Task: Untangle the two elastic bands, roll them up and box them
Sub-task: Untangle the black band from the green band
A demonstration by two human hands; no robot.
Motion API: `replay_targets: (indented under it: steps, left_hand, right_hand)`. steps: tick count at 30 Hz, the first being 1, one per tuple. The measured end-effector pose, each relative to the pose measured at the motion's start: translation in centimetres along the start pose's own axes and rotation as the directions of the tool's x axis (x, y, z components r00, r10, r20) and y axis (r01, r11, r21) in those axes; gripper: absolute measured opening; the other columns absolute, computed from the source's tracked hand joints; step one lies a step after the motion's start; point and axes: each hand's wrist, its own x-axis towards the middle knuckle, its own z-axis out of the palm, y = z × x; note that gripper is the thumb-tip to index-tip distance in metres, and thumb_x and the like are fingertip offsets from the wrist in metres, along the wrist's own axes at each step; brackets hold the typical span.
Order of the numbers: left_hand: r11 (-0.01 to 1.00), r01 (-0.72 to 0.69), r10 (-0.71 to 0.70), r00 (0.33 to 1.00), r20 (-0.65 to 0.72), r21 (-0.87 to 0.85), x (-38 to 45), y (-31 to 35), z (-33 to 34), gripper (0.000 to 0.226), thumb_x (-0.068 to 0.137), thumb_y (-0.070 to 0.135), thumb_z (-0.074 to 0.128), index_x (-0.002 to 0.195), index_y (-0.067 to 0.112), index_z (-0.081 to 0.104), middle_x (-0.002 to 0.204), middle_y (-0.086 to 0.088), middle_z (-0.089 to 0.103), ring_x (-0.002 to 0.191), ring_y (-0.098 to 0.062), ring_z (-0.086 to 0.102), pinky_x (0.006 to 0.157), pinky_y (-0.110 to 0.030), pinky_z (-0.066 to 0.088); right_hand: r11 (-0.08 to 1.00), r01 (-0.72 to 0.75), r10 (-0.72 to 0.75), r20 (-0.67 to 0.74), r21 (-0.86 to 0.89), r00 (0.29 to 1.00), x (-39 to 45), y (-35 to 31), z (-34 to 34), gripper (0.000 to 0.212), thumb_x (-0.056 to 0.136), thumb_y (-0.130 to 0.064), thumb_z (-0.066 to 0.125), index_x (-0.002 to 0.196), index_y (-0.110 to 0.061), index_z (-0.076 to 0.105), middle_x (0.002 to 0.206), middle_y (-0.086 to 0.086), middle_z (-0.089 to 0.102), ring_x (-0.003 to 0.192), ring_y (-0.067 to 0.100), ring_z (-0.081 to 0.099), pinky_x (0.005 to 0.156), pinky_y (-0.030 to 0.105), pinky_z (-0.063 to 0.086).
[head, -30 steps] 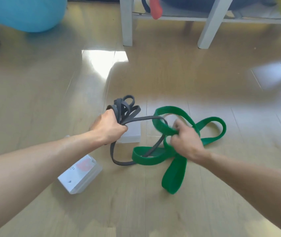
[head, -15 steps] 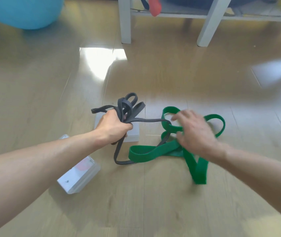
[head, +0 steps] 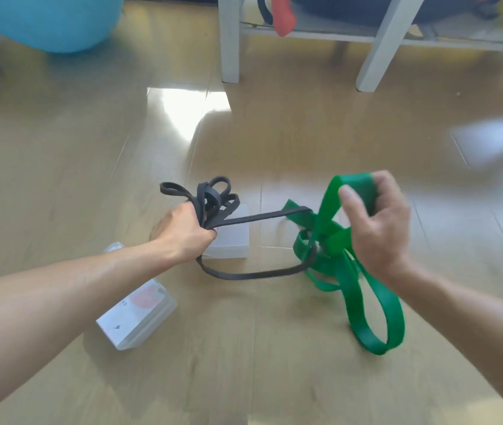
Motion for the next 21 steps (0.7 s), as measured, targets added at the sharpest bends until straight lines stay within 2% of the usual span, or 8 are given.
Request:
replay_targets:
  steps: [6, 10, 12, 14, 16, 18, 19, 21]
  left_hand:
    - [0.990, 0.046, -0.035, 0.996, -0.088, 0.135, 1.0, 0.6, -0.7, 0.029, 0.080, 0.030, 0.074, 0.102, 0.025, 0.055, 0.084, 0.000, 0.061, 0.085, -0.034, 0.058, 0.073, -0.034, 0.042]
    - [0.984, 0.074, -0.048, 0.986, -0.161, 0.163, 1.6, 0.5, -1.6, 0.027, 0.081, 0.018, 0.069, 0.101, 0.023, 0.051, 0.090, -0.005, 0.060, 0.086, -0.036, 0.057, 0.075, -0.035, 0.042]
    - [0.972, 0.078, -0.030, 0.977, -0.212, 0.221, 1.8, 0.3, -2.0, 0.025, 0.082, 0.017, 0.067, 0.100, 0.021, 0.049, 0.091, -0.007, 0.058, 0.084, -0.035, 0.054, 0.075, -0.036, 0.041]
    - [0.964, 0.078, -0.013, 0.969, -0.245, 0.254, 1.8, 0.1, -2.3, 0.024, 0.083, 0.018, 0.067, 0.099, 0.018, 0.050, 0.090, -0.008, 0.057, 0.082, -0.035, 0.052, 0.075, -0.037, 0.041]
    - [0.966, 0.038, 0.024, 0.972, -0.234, 0.257, 1.6, 0.1, -2.3, 0.024, 0.083, 0.019, 0.068, 0.098, 0.018, 0.050, 0.090, -0.008, 0.057, 0.081, -0.036, 0.052, 0.075, -0.037, 0.043]
    - [0.975, -0.022, 0.063, 0.981, -0.182, 0.219, 1.0, 0.7, -2.0, 0.026, 0.081, 0.022, 0.071, 0.096, 0.022, 0.050, 0.091, -0.006, 0.059, 0.081, -0.036, 0.055, 0.075, -0.037, 0.044]
    - [0.979, -0.049, 0.079, 0.985, -0.151, 0.197, 0.7, 1.1, -1.8, 0.027, 0.079, 0.024, 0.073, 0.095, 0.023, 0.051, 0.090, -0.004, 0.061, 0.081, -0.036, 0.057, 0.073, -0.036, 0.045]
    - [0.984, -0.079, 0.094, 0.992, -0.087, 0.159, -0.2, 2.2, -1.2, 0.026, 0.077, 0.025, 0.075, 0.087, 0.024, 0.051, 0.084, -0.003, 0.062, 0.077, -0.035, 0.060, 0.067, -0.034, 0.045]
  right_hand:
    - [0.991, 0.100, -0.055, -0.396, 0.093, 0.916, 6.3, -2.6, -6.1, 0.019, 0.093, -0.032, 0.064, 0.077, -0.033, 0.053, 0.068, 0.006, 0.044, 0.060, 0.044, 0.041, 0.056, 0.048, 0.037]
    - [0.992, 0.037, -0.089, -0.454, -0.123, 0.887, 6.9, -1.1, -9.4, 0.020, 0.093, -0.033, 0.058, 0.078, -0.032, 0.045, 0.068, -0.011, 0.041, 0.060, 0.006, 0.041, 0.062, 0.026, 0.037]
    - [0.971, -0.102, -0.011, -0.470, -0.215, 0.883, 7.0, 1.2, -11.2, 0.027, 0.092, -0.045, 0.056, 0.072, -0.030, 0.046, 0.066, -0.010, 0.042, 0.059, 0.006, 0.041, 0.063, 0.029, 0.037]
    - [0.858, -0.351, 0.180, -0.420, -0.376, 0.890, 7.1, 4.7, -13.1, 0.046, 0.090, -0.062, 0.051, 0.077, -0.018, 0.057, 0.070, 0.002, 0.054, 0.068, 0.021, 0.050, 0.066, 0.034, 0.038]
    - [0.558, -0.586, 0.541, -0.277, -0.588, 0.794, 6.8, 8.7, -14.3, 0.066, 0.086, -0.074, 0.049, 0.102, -0.015, 0.071, 0.103, 0.016, 0.068, 0.089, 0.033, 0.060, 0.081, 0.038, 0.049]
    - [0.201, -0.485, 0.801, -0.142, -0.851, 0.581, 5.4, 10.7, -13.9, 0.061, 0.087, -0.061, 0.060, 0.132, -0.021, 0.063, 0.137, 0.018, 0.058, 0.111, 0.037, 0.059, 0.098, 0.043, 0.050]
    - [0.134, -0.365, 0.815, -0.107, -0.922, 0.570, 5.0, 10.9, -13.2, 0.063, 0.088, -0.048, 0.063, 0.144, -0.023, 0.052, 0.148, 0.015, 0.048, 0.126, 0.037, 0.051, 0.107, 0.046, 0.044]
    - [0.272, -0.229, 0.673, 0.014, -0.935, 0.740, 4.7, 9.4, -10.2, 0.060, 0.089, -0.024, 0.057, 0.147, -0.026, 0.045, 0.152, 0.010, 0.042, 0.139, 0.034, 0.038, 0.113, 0.046, 0.034]
